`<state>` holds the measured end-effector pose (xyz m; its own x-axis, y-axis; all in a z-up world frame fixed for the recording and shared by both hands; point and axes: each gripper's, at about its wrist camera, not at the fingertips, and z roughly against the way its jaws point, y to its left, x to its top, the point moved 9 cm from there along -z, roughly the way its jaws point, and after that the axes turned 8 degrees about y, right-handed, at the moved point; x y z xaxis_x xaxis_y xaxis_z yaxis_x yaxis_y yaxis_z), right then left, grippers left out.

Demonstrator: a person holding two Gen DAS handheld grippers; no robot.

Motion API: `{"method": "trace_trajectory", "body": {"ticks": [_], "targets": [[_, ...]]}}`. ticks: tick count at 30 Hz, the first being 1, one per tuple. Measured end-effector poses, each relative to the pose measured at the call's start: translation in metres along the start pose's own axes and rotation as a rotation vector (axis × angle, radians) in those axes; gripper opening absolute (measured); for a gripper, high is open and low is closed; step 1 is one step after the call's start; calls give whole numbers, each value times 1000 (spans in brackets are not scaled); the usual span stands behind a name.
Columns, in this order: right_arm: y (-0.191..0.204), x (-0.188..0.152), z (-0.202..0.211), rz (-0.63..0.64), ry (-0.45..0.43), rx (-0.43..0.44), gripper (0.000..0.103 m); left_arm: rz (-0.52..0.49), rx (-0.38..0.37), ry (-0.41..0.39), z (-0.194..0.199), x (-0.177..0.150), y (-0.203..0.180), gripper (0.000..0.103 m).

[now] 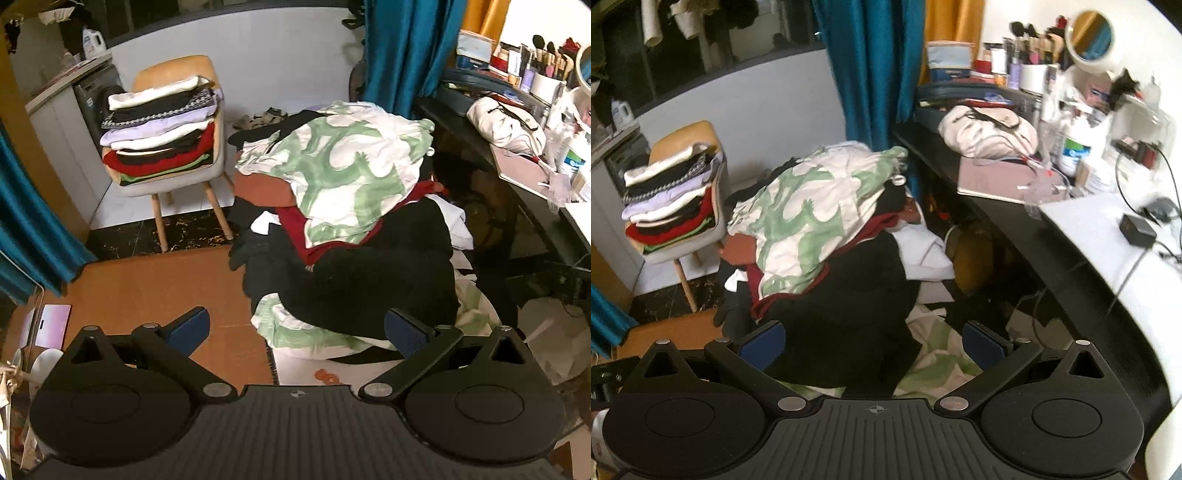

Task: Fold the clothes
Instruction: 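Move both grippers toward the clothes pile on the white table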

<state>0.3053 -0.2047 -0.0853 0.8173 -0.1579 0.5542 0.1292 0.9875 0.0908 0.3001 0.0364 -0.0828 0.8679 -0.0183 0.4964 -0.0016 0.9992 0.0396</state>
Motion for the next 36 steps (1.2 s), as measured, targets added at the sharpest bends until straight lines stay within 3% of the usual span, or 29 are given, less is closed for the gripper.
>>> {"method": "trace_trajectory", "body": {"ticks": [4,8,10,12,16,24,36], "targets": [[18,4,1,50,21,11,102,23,-10,3,3,0,14,103],[41,2,4,92,47,52,102,-25,42,-17,6,3,18,103],[44,-1,5,90,97,61,102,-39,7,1,3,2,13,103],[45,-1,3,74,85,79,102,-19,-24,3,0,3,12,103],[43,-4,2,51,92,125,102,13,5,26,-9,2,19,103],[38,-4,6,54,49,93,102,-16,56,3,-7,6,18,103],[37,-6,2,58,48,53,102,-1,48,16,-9,3,24,103]]}}
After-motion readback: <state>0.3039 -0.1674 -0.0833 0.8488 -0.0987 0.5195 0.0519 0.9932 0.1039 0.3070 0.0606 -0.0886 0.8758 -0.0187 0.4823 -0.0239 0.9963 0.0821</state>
